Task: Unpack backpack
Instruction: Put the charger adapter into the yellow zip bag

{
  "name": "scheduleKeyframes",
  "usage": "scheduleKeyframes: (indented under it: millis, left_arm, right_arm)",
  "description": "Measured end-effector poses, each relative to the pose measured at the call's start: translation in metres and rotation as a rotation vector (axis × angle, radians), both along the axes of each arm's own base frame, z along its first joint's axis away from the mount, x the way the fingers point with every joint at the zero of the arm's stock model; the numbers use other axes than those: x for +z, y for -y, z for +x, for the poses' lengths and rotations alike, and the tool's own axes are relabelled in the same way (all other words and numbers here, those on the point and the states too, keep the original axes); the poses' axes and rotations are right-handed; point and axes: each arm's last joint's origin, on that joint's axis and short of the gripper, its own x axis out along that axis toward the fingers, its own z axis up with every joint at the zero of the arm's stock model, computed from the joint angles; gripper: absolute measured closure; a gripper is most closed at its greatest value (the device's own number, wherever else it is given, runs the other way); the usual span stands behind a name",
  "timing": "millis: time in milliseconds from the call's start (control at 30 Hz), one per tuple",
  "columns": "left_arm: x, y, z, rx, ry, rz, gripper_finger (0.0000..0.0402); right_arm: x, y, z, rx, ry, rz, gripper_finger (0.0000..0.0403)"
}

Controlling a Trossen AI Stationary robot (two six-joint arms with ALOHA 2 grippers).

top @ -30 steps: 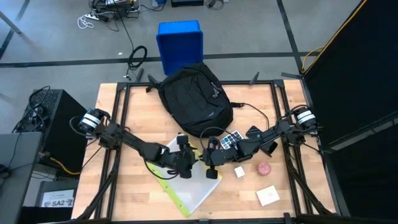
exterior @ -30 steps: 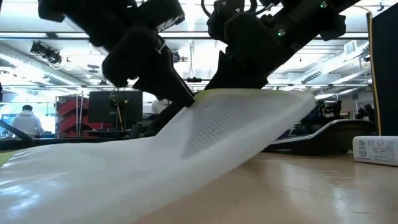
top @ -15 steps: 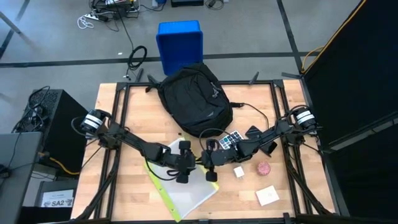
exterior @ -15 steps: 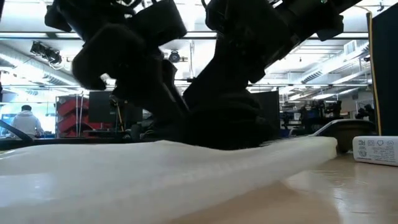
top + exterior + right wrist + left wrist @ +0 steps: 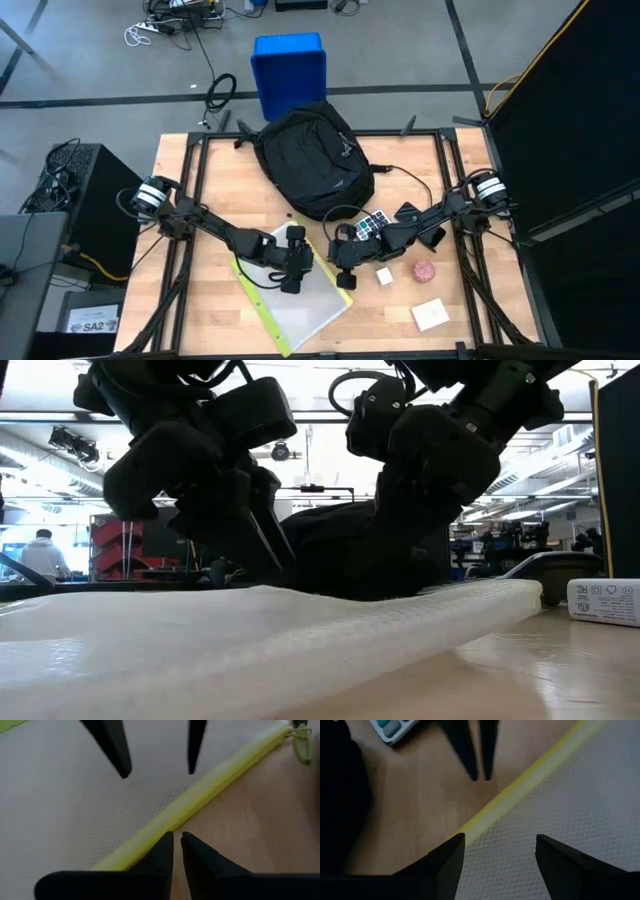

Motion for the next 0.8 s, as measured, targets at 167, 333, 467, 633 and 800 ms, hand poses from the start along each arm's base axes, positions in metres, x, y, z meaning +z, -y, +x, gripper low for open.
scheduleKeyframes:
  millis: [167, 333, 467, 633, 800]
  left_arm:
    - [-0.004, 0.000, -0.002, 0.026, -0.034, -0.015, 0.0188]
    - [-0.004, 0.000, -0.003, 0.047, -0.043, -0.050, 0.0188]
    - [-0.006, 0.001, -0.005, 0.051, -0.074, -0.107, 0.0188]
    - [-0.009, 0.002, -0.010, 0.081, -0.129, -0.111, 0.0188]
    - [-0.012, 0.001, -0.016, 0.132, -0.183, -0.123, 0.0188]
  right_arm:
    - [-0.001, -0.004, -0.003, 0.015, -0.020, -0.001, 0.0401]
    - [-0.002, -0.004, -0.003, 0.009, -0.028, 0.005, 0.0402]
    - [-0.002, -0.006, -0.004, -0.004, -0.025, 0.022, 0.0402]
    - [-0.005, -0.008, -0.003, -0.003, -0.026, 0.027, 0.0403]
    - [-0.029, -0.009, 0.005, 0.010, -0.075, 0.039, 0.0403]
